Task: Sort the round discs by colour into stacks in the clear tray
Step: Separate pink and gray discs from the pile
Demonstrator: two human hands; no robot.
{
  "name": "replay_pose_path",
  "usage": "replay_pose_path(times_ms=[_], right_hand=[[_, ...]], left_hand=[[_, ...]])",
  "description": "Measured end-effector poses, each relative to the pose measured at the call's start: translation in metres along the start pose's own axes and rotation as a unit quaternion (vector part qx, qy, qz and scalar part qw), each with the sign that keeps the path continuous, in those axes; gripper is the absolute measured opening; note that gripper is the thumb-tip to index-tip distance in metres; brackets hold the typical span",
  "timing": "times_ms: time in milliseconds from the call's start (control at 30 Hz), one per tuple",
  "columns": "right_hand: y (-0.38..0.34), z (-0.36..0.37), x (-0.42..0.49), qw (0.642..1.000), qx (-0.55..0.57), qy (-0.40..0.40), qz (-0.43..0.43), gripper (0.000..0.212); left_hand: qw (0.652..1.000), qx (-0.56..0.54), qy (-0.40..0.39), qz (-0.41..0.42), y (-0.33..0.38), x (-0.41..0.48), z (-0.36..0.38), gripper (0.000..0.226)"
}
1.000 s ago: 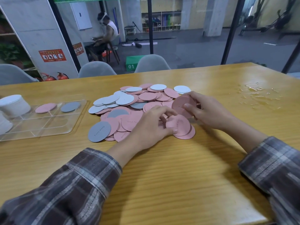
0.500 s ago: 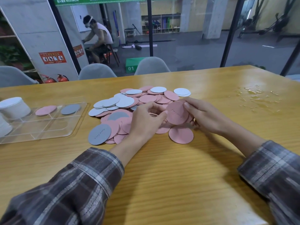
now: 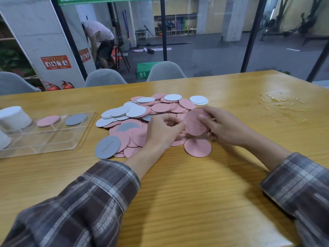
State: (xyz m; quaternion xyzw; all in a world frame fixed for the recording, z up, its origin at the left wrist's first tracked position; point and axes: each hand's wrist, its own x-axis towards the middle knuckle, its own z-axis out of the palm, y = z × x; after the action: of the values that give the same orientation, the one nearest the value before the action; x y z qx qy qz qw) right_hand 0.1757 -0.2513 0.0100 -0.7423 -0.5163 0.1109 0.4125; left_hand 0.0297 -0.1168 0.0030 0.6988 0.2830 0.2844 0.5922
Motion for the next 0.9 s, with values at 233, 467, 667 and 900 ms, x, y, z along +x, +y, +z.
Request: replay_pose_path(times_ms=[233, 467, 667, 900], right_hand=[[0.002, 0.000, -0.001, 1.000, 0.000, -0.011, -0.012, 0.010], [0.009, -0.005, 0.002, 0.996, -0.078, 0.041, -0.022, 0.025], [0.012, -0.004, 0.003, 0.993, -0.100, 0.051, -0.021, 0.026], [0.009, -0.004, 0.003, 0.994, -0.096, 0.045, -0.025, 0.024]], left_hand=[[0.999, 0.011, -0.012, 0.031, 0.001, -0.004, 0.000, 0.012], [0.920, 0.314, -0.100, 0.211, -0.015, -0.005, -0.010, 0.030], [0.906, 0.324, -0.164, 0.217, -0.012, -0.011, -0.015, 0.028], [0.947, 0.197, -0.122, 0.222, -0.006, -0.015, -0.015, 0.018]])
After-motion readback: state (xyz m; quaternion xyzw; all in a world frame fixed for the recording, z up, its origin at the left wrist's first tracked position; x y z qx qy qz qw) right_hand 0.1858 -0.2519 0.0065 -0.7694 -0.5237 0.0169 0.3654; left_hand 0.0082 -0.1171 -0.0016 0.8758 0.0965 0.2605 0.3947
